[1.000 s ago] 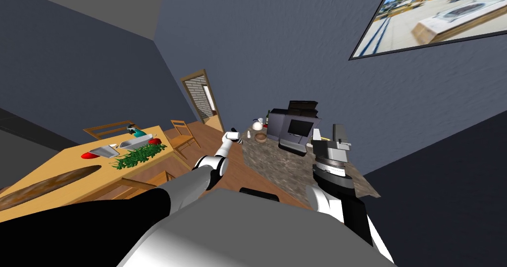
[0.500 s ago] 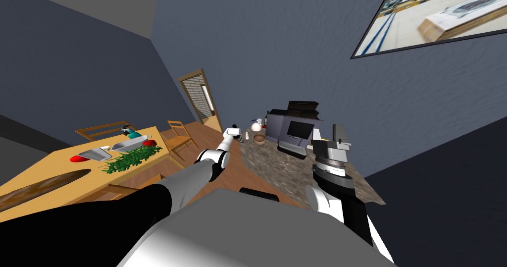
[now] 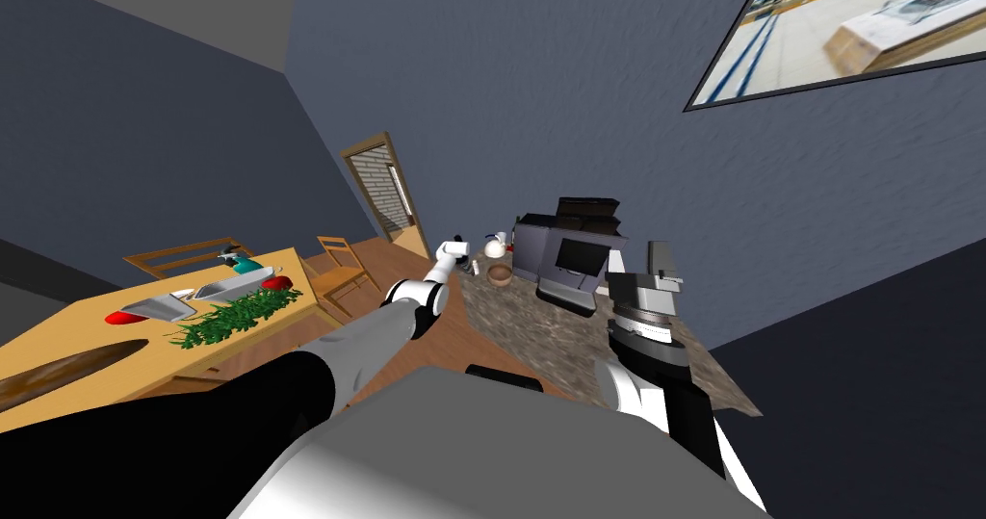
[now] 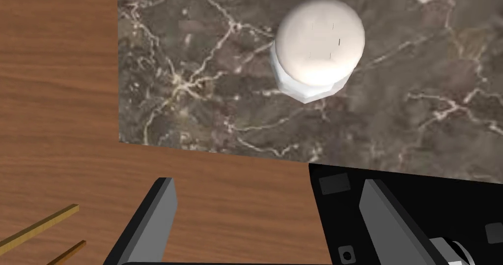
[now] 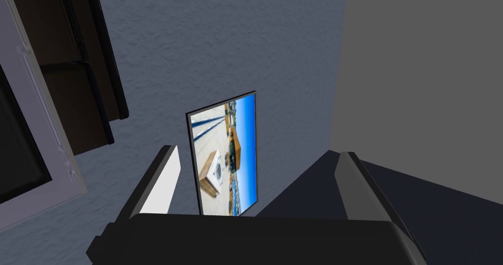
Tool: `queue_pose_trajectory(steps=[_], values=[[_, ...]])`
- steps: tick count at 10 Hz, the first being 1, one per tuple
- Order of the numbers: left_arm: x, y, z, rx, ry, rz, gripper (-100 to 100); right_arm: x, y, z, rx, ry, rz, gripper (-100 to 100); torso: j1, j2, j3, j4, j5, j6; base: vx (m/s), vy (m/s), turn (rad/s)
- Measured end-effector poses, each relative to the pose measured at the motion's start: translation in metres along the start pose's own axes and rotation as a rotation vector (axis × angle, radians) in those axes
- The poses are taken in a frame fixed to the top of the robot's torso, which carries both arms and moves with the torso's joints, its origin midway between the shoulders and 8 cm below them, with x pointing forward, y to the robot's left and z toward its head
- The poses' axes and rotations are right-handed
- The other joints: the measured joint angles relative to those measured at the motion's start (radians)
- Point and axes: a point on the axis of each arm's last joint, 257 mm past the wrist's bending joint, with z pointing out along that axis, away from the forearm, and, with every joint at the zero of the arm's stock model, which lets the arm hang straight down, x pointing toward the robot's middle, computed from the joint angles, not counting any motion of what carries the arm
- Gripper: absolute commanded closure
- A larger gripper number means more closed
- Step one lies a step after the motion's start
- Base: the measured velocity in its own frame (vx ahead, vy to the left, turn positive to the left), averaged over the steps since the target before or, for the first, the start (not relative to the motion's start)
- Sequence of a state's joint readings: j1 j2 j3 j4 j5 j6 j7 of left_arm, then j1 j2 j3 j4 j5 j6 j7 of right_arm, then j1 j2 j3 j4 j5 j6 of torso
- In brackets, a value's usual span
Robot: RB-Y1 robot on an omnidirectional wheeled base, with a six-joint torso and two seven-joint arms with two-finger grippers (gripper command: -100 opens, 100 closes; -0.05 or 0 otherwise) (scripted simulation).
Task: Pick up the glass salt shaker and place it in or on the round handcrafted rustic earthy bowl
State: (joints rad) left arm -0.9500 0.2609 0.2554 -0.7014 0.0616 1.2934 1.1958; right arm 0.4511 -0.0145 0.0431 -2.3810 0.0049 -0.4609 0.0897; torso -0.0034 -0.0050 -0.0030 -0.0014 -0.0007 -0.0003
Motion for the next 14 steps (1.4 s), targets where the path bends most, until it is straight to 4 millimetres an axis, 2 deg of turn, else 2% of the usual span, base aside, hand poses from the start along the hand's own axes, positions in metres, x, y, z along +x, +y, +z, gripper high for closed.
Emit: queue_pose_trajectory(steps=[6,7,8,12,14], values=[[0.004,0.005,-0.026,-0.028,-0.075,-0.022,-100,0.0,0.0,0.0,0.0,0.0,0.0,0,0.001,0.0,0.0,0.0,0.0,0.0,0.064,-0.025,-0.008],[0.003,0.005,-0.026,-0.029,-0.077,-0.023,0,0.0,0.0,0.0,0.0,0.0,0.0,0,0.002,0.003,0.001,0.0,0.001,0.0,0.006,-0.002,0.0],[0.004,0.005,-0.026,-0.029,-0.077,-0.022,-100,0.0,0.0,0.0,0.0,0.0,0.0,0,0.003,0.004,0.002,0.001,0.001,0.0,0.075,-0.103,0.195],[-0.012,-0.018,-0.021,-0.05,-0.08,0.011,-100,0.0,0.0,0.0,0.0,0.0,0.0,0,0.0,0.008,0.005,0.002,0.0,-0.001,-0.036,-0.043,0.127],[-0.013,-0.02,-0.021,-0.052,-0.079,0.035,-100,0.0,0.0,0.0,0.0,0.0,0.0,0,0.003,0.005,0.003,0.001,0.001,0.0,0.016,0.021,-0.06]])
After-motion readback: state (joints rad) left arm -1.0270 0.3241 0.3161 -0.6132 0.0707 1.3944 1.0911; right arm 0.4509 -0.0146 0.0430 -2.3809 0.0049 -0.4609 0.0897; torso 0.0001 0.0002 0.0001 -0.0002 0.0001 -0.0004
